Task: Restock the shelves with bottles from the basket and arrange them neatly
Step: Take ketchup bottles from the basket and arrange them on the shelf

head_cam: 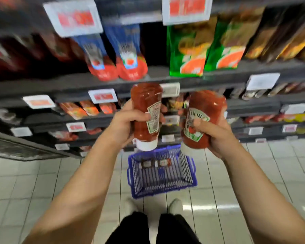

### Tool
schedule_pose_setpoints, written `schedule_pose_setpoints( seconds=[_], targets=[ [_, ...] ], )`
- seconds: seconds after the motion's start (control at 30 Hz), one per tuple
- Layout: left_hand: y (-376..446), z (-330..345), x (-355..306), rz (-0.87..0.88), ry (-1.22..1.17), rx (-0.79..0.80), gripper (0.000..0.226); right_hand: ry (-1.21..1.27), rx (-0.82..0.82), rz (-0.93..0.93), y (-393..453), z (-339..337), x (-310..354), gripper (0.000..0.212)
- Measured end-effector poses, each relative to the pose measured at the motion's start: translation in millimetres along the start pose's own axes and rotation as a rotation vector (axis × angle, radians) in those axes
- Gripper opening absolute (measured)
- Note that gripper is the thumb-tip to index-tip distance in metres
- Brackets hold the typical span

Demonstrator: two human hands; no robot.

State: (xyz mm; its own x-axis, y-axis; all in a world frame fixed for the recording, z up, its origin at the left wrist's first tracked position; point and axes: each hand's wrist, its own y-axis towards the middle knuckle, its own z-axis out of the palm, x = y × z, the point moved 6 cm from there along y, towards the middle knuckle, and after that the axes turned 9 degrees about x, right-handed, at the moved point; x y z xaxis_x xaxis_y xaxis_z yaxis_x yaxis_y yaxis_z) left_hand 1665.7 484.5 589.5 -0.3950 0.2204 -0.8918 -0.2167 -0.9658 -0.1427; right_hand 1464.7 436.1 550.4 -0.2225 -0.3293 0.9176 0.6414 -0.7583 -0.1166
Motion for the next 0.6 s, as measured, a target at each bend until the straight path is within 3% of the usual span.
schedule_pose_setpoints(
  seconds=[0.27,0.37,0.47,0.6],
  targets=[
    [-13,16,-142,0.331,0.124,-0.118,0.058,-0.212,0.111,-0.217,17,50,128,0.038],
    [-15,13,-178,0.409,0.159,-0.106,0.050,-0.260,0.089,-0.268,38,64,167,0.052],
    [-16,2,-211,0.477,0.262,-0.193,0.052,-0.329,0.031,-0.363,63,83,205,0.057],
    [-7,-17,-245,0.566,0.268,-0.185,0.043,-0.436,-0.037,-0.527,97,114,244,0.046]
  ],
)
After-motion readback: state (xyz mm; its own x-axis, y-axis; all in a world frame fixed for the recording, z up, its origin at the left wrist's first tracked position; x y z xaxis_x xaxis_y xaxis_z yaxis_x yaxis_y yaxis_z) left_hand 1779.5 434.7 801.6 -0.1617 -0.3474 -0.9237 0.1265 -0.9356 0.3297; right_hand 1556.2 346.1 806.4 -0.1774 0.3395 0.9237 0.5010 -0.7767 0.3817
